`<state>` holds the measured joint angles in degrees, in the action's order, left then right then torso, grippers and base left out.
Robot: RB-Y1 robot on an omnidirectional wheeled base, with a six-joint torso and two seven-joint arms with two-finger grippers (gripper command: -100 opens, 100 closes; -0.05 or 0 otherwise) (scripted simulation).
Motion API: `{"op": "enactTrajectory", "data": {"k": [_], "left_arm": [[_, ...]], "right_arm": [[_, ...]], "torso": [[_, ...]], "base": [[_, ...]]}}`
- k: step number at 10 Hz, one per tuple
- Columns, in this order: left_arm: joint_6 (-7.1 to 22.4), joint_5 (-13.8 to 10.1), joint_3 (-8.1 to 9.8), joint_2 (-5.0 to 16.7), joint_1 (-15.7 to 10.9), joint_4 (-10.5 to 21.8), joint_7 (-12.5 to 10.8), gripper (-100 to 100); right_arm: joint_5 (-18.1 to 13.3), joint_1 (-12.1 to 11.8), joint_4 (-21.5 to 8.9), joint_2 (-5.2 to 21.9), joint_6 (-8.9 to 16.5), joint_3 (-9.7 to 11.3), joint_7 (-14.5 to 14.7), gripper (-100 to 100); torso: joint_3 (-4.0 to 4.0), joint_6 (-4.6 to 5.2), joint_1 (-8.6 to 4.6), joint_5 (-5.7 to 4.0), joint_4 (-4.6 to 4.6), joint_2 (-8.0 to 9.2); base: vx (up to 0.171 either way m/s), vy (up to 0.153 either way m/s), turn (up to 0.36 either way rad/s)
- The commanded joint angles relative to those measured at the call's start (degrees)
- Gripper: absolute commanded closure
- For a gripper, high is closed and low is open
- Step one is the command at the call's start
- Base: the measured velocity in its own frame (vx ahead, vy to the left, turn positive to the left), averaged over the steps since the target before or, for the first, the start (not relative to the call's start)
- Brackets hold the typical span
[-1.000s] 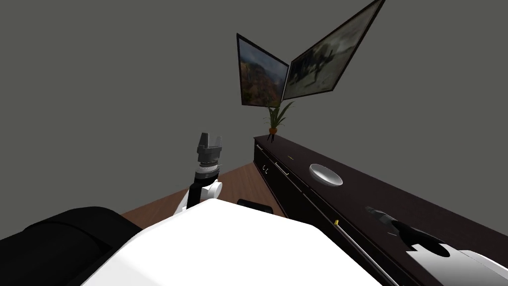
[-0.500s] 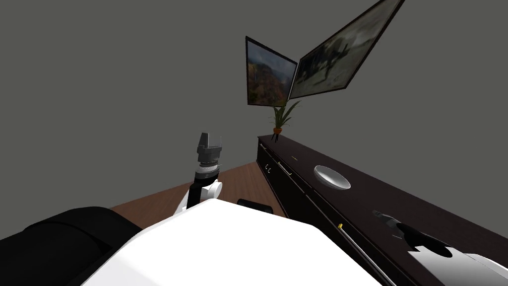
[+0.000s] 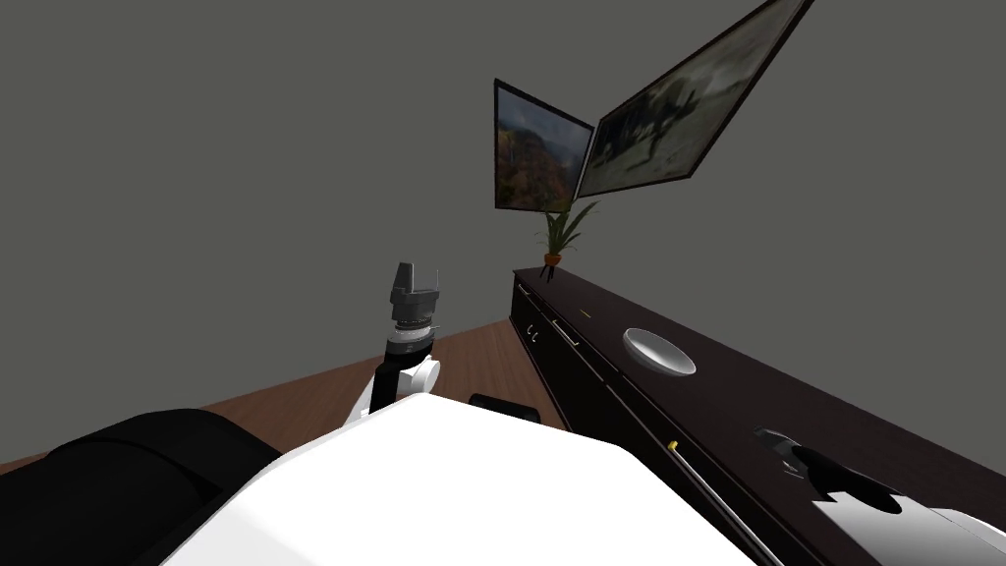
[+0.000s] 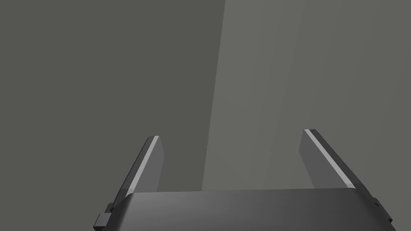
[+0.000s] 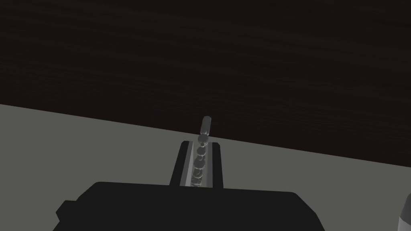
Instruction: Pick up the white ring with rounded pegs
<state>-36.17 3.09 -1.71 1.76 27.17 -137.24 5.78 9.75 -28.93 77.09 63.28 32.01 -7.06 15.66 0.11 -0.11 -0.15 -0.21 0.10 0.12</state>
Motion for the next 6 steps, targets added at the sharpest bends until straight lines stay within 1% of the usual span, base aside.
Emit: {"op": "enactTrajectory", "data": {"k": [1,2,3,4,5,6], "left_arm": [[0.0,0.0,0.00,0.0,0.0,0.0,0.0,0],[0.0,0.0,0.00,0.0,0.0,0.0,0.0,0],[0.0,0.0,0.00,0.0,0.0,0.0,0.0,0],[0.0,0.0,0.00,0.0,0.0,0.0,0.0,0],[0.0,0.0,0.01,0.0,0.0,0.0,0.0,0],[0.0,0.0,0.01,0.0,0.0,0.0,0.0,0]], "right_arm": [[0.0,0.0,0.0,0.0,0.0,0.0,0.0,100],[0.0,0.0,0.0,0.0,0.0,0.0,0.0,100],[0.0,0.0,0.0,0.0,-0.1,0.0,0.0,0],[-0.3,-0.8,2.1,0.0,-0.4,-0.2,0.0,100],[-0.3,-1.2,3.0,0.2,-0.4,-0.2,0.1,100],[-0.3,-2.0,4.8,0.6,-0.4,-0.4,0.2,100]], "torso": [[0.00,0.00,0.00,0.00,0.00,0.00],[0.00,0.00,-0.05,-0.02,-0.01,0.01],[-0.02,0.01,-0.08,-0.03,-0.03,0.00],[-0.02,0.02,-0.09,-0.03,-0.03,-0.01],[-0.09,0.13,-0.05,-0.02,-0.07,-0.14],[-0.18,0.14,-0.04,-0.01,-0.11,-0.27]], "base": [[0.000,0.000,0.000],[0.000,0.000,0.000],[0.000,0.000,0.000],[0.060,0.006,-0.199],[0.100,0.008,-0.273],[0.105,0.012,-0.221]]}}
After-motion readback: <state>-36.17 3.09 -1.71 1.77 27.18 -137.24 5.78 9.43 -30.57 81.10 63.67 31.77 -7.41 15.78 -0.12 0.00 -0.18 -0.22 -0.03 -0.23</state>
